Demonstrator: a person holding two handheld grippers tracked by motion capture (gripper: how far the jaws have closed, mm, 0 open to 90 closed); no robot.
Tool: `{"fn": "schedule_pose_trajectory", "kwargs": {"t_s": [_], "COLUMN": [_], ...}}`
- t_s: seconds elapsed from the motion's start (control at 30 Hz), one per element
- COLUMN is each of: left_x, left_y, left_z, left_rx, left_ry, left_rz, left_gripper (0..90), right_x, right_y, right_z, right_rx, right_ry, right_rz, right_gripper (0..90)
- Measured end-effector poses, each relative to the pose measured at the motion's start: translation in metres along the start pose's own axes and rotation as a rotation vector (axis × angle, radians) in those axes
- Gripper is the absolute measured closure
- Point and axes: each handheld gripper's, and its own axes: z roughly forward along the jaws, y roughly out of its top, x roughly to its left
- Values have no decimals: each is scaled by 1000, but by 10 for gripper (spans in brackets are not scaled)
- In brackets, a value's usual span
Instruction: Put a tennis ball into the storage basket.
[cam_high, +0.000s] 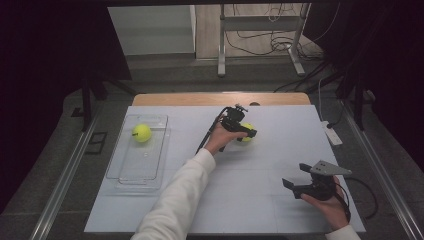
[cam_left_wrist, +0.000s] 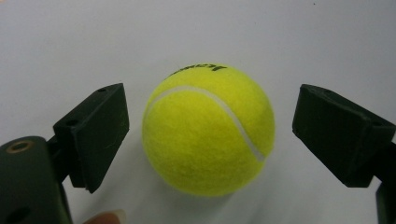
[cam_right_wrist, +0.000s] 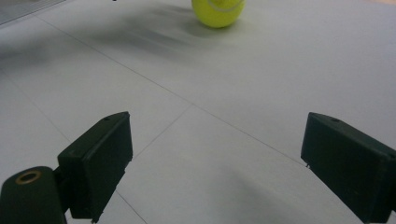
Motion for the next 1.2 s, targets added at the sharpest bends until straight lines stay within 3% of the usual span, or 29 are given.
{"fn": "schedule_pose_trajectory", "kwargs": {"t_s": [0.37, 0.47, 0.5, 0.53, 0.8, 1.2], "left_x": [-2, -3, -3, -3, -4, -6], "left_y": [-2, -3, -3, -3, -3, -1], "left_z": [8, 9, 9, 9, 8, -9], "left_rx": [31, 37, 39, 36, 39, -49], "left_ry": [2, 8, 34, 39, 41, 25], "left_rz": [-2, 8, 19, 12, 25, 33], "left_gripper": [124, 183, 183, 248, 264, 267], "right_x": [0, 0, 0, 0, -1, -1], "right_y": [0, 0, 0, 0, 0, -1], "right_z": [0, 0, 0, 0, 0, -1], "right_rx": [1, 2, 1, 1, 4, 1], "right_ry": [-2, -3, -4, -4, -7, -8], "right_rz": [-1, -1, 0, 2, 0, 3], "right_gripper": [92, 92, 92, 92, 92, 92]}}
